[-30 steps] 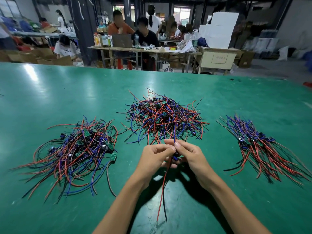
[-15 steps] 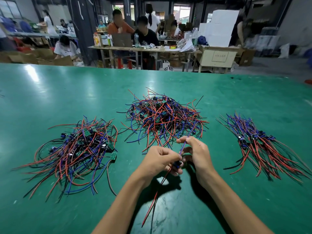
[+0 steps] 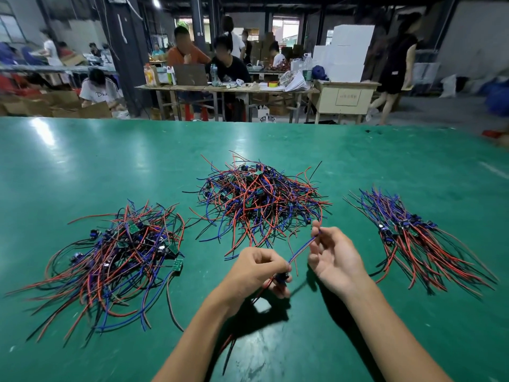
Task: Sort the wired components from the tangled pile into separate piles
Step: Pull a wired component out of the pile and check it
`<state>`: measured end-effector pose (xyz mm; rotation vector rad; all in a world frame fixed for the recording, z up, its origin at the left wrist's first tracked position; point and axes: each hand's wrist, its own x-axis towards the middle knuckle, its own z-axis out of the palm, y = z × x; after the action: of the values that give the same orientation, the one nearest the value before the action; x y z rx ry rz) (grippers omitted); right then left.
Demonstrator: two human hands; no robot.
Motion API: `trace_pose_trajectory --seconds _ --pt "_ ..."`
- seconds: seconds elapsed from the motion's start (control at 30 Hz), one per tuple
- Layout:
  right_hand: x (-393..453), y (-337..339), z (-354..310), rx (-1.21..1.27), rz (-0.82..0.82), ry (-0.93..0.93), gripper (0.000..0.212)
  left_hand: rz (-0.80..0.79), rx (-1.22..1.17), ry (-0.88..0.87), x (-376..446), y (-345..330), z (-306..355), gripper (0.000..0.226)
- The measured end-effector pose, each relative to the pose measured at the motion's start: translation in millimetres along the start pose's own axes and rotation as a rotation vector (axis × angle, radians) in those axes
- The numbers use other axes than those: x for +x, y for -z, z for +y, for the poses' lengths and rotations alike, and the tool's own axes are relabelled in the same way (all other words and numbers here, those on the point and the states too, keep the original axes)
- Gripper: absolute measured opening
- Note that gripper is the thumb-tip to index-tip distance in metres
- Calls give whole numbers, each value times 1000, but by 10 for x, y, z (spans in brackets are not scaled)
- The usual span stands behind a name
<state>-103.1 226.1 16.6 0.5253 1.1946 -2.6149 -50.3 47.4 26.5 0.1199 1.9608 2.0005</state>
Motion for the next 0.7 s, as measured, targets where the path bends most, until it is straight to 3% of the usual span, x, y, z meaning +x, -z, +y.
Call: trace_pose_trajectory --seconds 0.1,0.23,0.33,0.5,0.7 --pt "5 -13 -6 -37 -68 -7 23 8 8 7 21 3 -15 20" --pt "-35 -91 39 -588 -209 225 36 103 -83 -13 63 20 -36 21" --pt "-108 -114 149 -687 -366 307 22 119 -135 -15 88 50 -34 20" --pt "-117 -106 121 -627 -205 416 16 81 -142 -35 80 166 -60 26" --pt "-74 -96 108 -522 -109 379 17 282 60 -161 91 218 -108 10"
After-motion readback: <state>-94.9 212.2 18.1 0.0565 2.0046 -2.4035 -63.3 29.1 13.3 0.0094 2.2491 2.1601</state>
